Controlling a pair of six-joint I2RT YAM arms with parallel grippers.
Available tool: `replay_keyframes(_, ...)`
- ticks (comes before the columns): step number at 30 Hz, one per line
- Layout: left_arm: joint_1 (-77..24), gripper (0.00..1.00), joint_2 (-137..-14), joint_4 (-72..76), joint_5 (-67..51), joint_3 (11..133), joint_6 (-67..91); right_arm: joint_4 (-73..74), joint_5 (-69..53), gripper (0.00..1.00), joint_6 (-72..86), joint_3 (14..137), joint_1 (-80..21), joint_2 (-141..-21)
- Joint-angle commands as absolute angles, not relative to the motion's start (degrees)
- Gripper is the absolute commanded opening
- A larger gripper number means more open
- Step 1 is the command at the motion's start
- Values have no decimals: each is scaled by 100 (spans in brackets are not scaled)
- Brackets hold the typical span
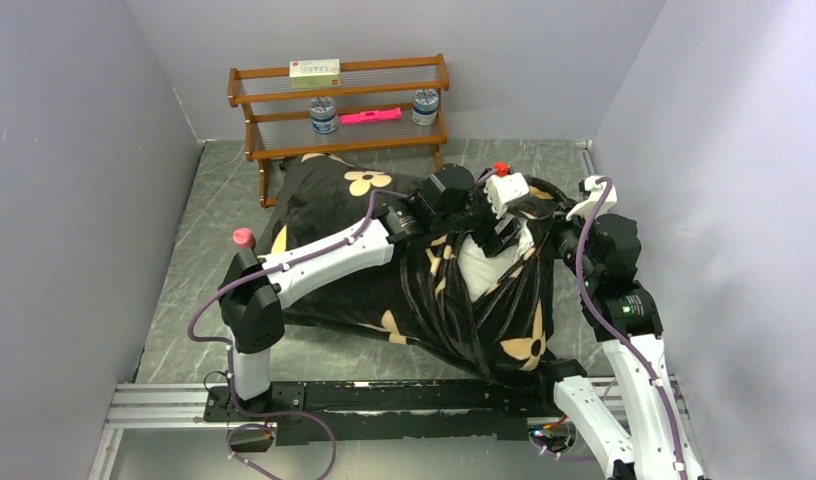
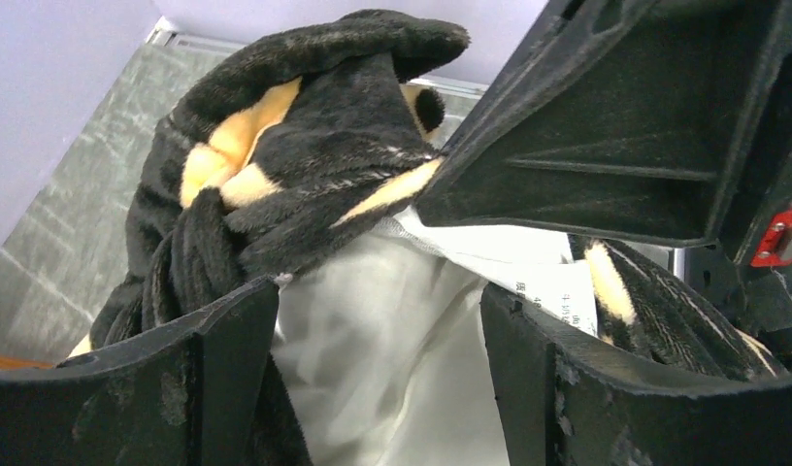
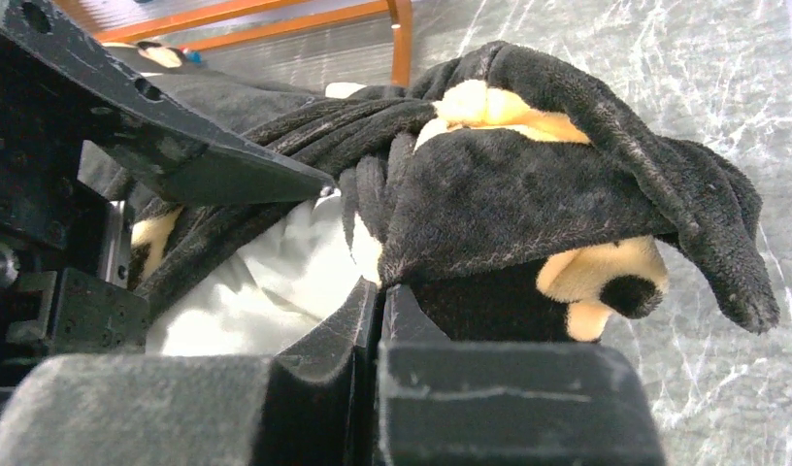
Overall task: Remove the pillowcase from the pillow
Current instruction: Remove the pillow from the pillowcase.
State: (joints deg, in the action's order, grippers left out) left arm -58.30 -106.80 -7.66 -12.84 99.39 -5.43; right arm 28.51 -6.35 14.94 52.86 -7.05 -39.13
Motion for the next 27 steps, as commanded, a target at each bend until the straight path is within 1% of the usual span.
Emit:
replay_keyframes(1, -5823, 82, -10484, -277, -2008, 9729, -1074, 2181, -966, 0, 1444, 5874, -686, -3650)
replay_keyframes(5, -5802, 85, -10446, -55, -2204, 9363, -1587, 2193, -1211, 0, 1448, 5910, -686, -3672)
replay_keyframes(15, -5688, 93, -9965, 1587, -2354, 8107, -2313, 2169, -1780, 0, 1402, 5927, -686, -3594)
replay_keyframes(22, -5687, 93, -9714, 1373, -2800, 7901, -2420, 2162, -1788, 0, 1375, 5977, -686, -3533)
replay_keyframes(27, -5699, 94, -9418, 2060, -3036, 7329, -2438, 2073, -1946, 0, 1423, 5950, -687, -3555)
